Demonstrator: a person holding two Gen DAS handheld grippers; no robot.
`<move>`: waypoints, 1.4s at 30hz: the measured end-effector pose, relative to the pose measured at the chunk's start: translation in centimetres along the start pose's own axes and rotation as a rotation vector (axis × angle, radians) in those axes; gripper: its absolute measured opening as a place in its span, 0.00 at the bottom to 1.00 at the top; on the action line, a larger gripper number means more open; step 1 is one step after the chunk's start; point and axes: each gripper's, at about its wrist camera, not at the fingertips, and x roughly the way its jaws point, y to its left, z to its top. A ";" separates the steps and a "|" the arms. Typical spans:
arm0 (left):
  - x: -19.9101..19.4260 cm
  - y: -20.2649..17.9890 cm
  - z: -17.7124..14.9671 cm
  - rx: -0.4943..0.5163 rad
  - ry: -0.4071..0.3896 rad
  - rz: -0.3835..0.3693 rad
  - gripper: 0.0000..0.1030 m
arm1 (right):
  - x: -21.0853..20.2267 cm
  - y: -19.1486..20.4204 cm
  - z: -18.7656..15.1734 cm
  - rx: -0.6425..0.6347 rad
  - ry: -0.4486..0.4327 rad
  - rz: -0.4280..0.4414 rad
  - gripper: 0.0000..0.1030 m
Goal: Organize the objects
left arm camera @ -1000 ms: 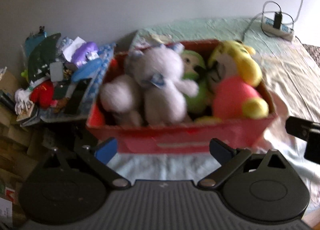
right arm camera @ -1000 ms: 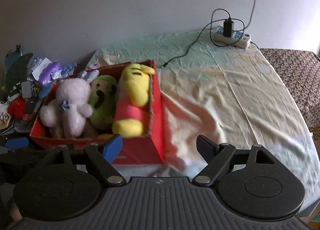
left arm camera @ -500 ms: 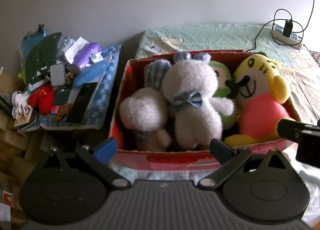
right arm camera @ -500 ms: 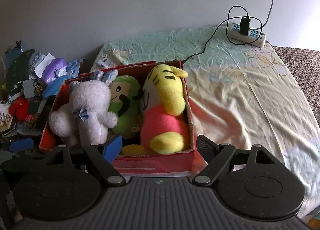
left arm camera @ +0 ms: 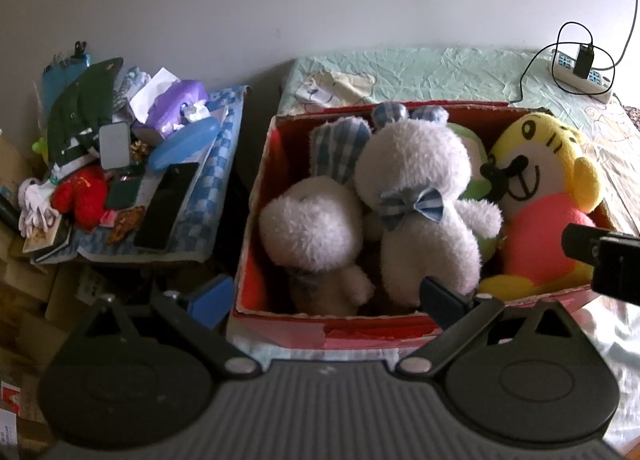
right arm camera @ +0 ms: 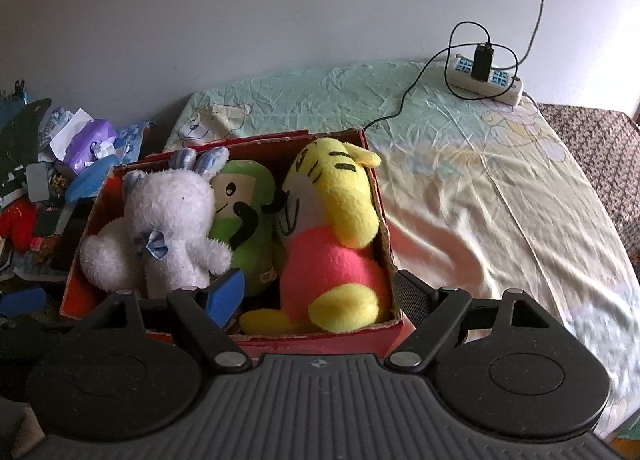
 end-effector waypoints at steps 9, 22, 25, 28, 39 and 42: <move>-0.4 -0.5 0.3 -0.024 -0.011 0.026 0.97 | 0.6 0.4 0.8 -0.044 0.003 0.029 0.81; 0.6 -0.5 0.4 -0.028 0.011 0.033 0.97 | 1.5 0.1 0.2 0.017 0.018 0.037 0.81; 0.7 -0.5 0.5 -0.023 0.016 0.023 0.97 | 1.3 0.0 0.2 0.025 0.015 0.033 0.81; 0.7 -0.7 0.6 -0.013 0.015 0.013 0.97 | 1.3 -0.1 0.2 0.037 0.014 0.027 0.81; 1.1 -0.9 0.4 0.011 0.019 -0.027 0.97 | 1.2 0.0 -0.5 0.052 0.022 0.028 0.81; 1.1 -0.9 0.3 0.016 0.015 -0.035 0.97 | 0.9 0.2 -0.7 0.048 0.012 0.025 0.81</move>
